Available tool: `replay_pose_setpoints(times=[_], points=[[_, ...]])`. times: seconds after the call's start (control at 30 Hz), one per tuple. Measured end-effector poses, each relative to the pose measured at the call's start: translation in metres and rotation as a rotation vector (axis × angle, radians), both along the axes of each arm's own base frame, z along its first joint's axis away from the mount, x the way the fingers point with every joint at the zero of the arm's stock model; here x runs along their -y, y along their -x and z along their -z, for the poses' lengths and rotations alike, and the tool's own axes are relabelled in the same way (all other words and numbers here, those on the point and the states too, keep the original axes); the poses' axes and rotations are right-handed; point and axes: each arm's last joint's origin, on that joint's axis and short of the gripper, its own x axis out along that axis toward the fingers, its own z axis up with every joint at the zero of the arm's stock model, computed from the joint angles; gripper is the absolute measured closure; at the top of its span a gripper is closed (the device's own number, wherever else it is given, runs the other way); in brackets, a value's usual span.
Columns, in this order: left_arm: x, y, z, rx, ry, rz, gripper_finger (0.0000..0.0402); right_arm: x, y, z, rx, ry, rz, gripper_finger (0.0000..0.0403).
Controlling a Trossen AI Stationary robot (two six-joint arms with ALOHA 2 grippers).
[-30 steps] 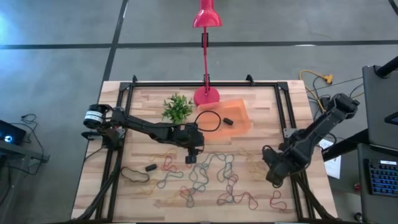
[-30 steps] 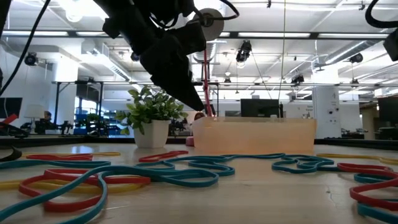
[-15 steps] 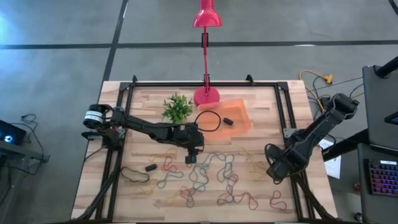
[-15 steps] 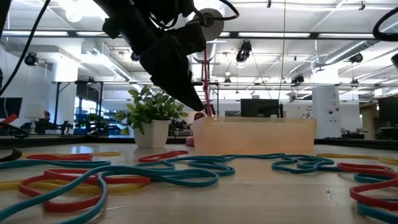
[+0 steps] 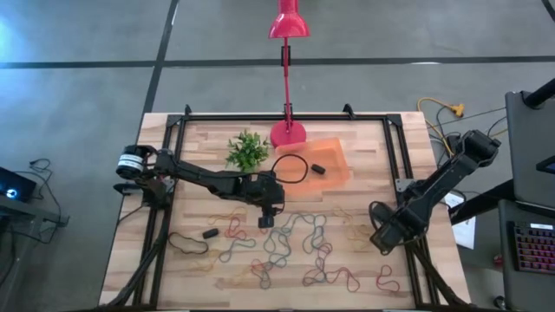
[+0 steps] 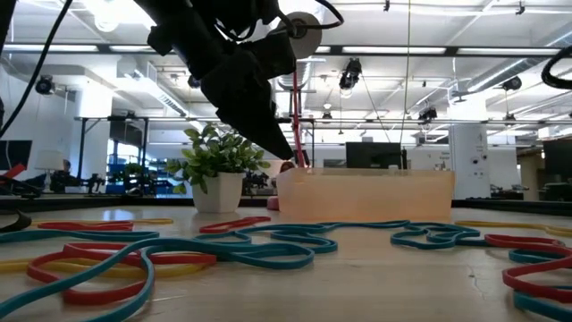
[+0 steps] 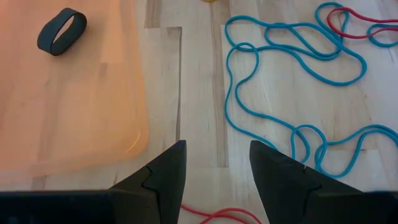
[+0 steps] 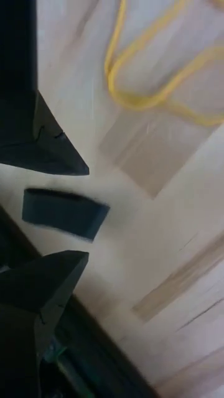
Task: Pick and place rubber bands into bin
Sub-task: Put the right black rubberband into the orange container
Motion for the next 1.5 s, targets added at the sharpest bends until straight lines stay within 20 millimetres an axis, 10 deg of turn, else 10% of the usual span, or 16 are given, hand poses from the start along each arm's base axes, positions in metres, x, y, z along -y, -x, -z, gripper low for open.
replay_pose_setpoints(times=[0.4, 0.87, 1.5], points=[[0.000, 0.000, 0.000, 0.003, -0.002, 0.002, 0.0240, 0.002, 0.004, 0.013, -0.015, -0.050, 0.015, 0.0223], [0.000, 0.000, 0.000, 0.006, -0.003, 0.004, 0.0240, -0.007, -0.007, -0.001, 0.077, -0.073, -0.084, 0.0391], [0.000, -0.001, -0.001, 0.012, -0.009, 0.000, 0.0240, -0.016, -0.048, -0.095, 0.589, 0.393, -0.318, 0.0394]])
